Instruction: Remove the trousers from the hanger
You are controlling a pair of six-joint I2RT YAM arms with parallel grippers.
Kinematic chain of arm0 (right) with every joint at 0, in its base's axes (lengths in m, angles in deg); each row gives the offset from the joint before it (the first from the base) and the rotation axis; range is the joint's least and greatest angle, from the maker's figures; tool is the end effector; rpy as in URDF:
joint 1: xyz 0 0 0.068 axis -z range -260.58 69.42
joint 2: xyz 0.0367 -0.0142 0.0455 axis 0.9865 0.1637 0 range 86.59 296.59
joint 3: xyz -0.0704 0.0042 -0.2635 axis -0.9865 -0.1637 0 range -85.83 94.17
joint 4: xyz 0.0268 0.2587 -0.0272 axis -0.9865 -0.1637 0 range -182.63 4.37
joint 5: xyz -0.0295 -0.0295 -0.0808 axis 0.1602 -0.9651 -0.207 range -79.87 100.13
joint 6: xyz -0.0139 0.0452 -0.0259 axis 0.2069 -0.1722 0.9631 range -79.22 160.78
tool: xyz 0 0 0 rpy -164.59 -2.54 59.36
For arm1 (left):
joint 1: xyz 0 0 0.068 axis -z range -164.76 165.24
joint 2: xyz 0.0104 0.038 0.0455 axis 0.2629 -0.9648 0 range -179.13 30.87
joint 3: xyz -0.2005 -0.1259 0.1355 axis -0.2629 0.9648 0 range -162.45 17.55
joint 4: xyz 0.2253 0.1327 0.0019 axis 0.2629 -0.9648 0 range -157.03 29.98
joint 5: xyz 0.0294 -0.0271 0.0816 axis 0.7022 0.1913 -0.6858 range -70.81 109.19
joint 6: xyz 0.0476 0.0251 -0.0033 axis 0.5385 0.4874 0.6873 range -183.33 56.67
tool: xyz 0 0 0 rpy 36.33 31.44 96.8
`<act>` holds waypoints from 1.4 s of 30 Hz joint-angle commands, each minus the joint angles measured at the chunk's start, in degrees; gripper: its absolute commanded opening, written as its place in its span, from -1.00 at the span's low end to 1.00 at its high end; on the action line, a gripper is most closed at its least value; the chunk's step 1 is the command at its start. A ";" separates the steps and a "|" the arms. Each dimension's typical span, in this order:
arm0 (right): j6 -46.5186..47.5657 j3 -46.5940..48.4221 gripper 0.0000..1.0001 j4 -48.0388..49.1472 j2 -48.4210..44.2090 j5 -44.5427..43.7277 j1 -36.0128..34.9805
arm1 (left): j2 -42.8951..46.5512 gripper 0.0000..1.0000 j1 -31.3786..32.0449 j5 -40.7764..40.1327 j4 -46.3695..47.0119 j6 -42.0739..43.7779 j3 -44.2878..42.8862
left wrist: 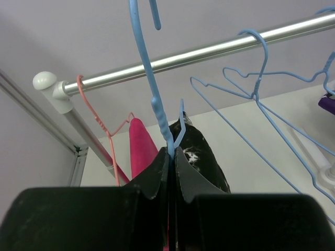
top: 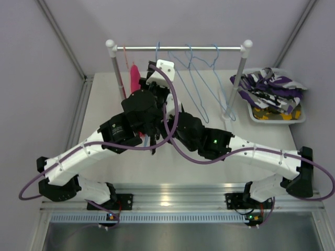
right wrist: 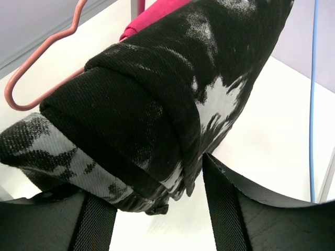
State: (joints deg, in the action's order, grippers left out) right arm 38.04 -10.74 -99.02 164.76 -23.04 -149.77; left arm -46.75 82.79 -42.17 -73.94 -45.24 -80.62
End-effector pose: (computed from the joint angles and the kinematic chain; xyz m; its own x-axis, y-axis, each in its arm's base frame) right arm 0.1296 0.2859 0.3892 -0.1291 -0.2270 -0.9653 -0.5906 0.7996 -0.1090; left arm 0.1291 -0.2304 0.5240 0.0761 0.2056 -0.9757 0.0909 0.9730 0.2121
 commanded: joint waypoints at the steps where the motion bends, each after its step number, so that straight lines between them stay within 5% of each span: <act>1: 0.90 2.34 0.18 4.51 -1.27 -0.58 1.95 | 1.51 -1.00 2.15 1.51 0.29 0.02 1.14; 11: 2.13 3.40 0.02 5.83 0.14 -4.01 2.21 | 2.83 -1.00 2.50 1.86 -1.12 -2.70 3.69; 20: 1.95 2.61 -0.99 6.88 -0.30 -4.01 2.30 | 2.92 -1.00 2.50 1.33 -0.77 -3.23 6.67; 42: 1.07 -2.93 -1.00 10.75 -9.53 -2.87 2.22 | 4.41 -1.00 2.50 -1.56 -1.29 -12.28 16.52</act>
State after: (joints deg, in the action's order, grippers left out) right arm 40.84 -17.52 -101.49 161.61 -22.69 -149.72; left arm -41.27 83.45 -44.44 -69.76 -58.25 -66.63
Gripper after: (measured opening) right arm 0.027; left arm 0.068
